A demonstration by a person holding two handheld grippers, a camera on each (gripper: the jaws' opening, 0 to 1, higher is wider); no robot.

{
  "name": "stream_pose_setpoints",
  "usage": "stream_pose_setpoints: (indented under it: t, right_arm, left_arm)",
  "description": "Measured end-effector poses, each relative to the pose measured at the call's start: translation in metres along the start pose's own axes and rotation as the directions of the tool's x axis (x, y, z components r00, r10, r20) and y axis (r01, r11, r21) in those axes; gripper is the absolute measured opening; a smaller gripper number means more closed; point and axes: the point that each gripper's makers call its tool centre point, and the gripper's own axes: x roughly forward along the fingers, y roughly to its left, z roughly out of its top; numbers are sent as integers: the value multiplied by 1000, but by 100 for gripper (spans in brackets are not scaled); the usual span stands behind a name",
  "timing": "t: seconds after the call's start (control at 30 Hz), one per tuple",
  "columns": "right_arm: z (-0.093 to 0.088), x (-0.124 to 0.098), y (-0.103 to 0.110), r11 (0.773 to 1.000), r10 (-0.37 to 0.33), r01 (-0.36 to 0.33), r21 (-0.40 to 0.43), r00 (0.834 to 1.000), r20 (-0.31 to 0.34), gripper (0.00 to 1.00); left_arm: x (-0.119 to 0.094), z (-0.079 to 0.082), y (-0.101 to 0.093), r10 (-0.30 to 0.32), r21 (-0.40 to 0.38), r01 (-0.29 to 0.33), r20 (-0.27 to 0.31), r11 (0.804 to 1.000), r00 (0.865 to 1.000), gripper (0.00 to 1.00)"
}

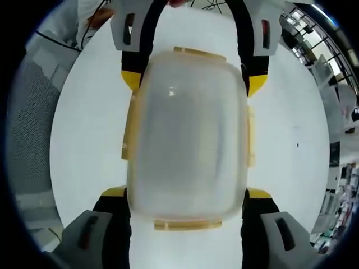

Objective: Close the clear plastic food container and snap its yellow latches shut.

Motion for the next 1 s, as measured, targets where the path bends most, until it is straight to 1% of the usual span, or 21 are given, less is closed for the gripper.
stream_pose_setpoints:
  t: [0.27,0.57,0.63,0.67,0.7,0.73,0.77,0.83,0.9,1.0]
  right_arm:
    - [-3,3,-19,1000,-5,4,-31,1000,-15,79]
    - [-3,3,-20,1000,-10,9,-29,1000,-25,80]
    - [-4,5,-20,999,-23,21,-28,999,-41,81]
    - [-5,7,-20,999,-37,35,-30,998,-56,82]
    - [-6,7,-21,998,-42,38,-52,997,-61,82]
    - [-6,7,-21,998,-48,45,-41,997,-59,82]
    - [-6,6,-20,998,-48,46,-34,997,-56,82]
    - [-4,3,-19,999,-47,46,-23,999,-25,82]
    - [-5,0,-19,999,-48,48,-9,999,0,81]
    - [-5,-2,-20,998,-63,62,24,997,46,79]
  left_arm:
    - [2,1,16,6,-39,-6,20,999,1000,79]
    - [2,1,17,8,-37,-7,20,999,1000,80]
    - [2,1,17,10,-27,-9,21,1000,1000,80]
    - [3,-2,16,16,18,-16,8,1000,1000,81]
    - [3,-3,16,18,47,-18,-4,999,1000,81]
    - [2,-5,12,6,66,-6,-9,998,1000,84]
    - [2,-7,8,-7,72,8,-15,997,1000,89]
    - [2,-9,11,6,45,-6,-1,999,1000,98]
    - [1,-10,10,6,37,-6,14,999,1000,97]
    - [-2,-3,14,31,28,-33,64,999,998,95]
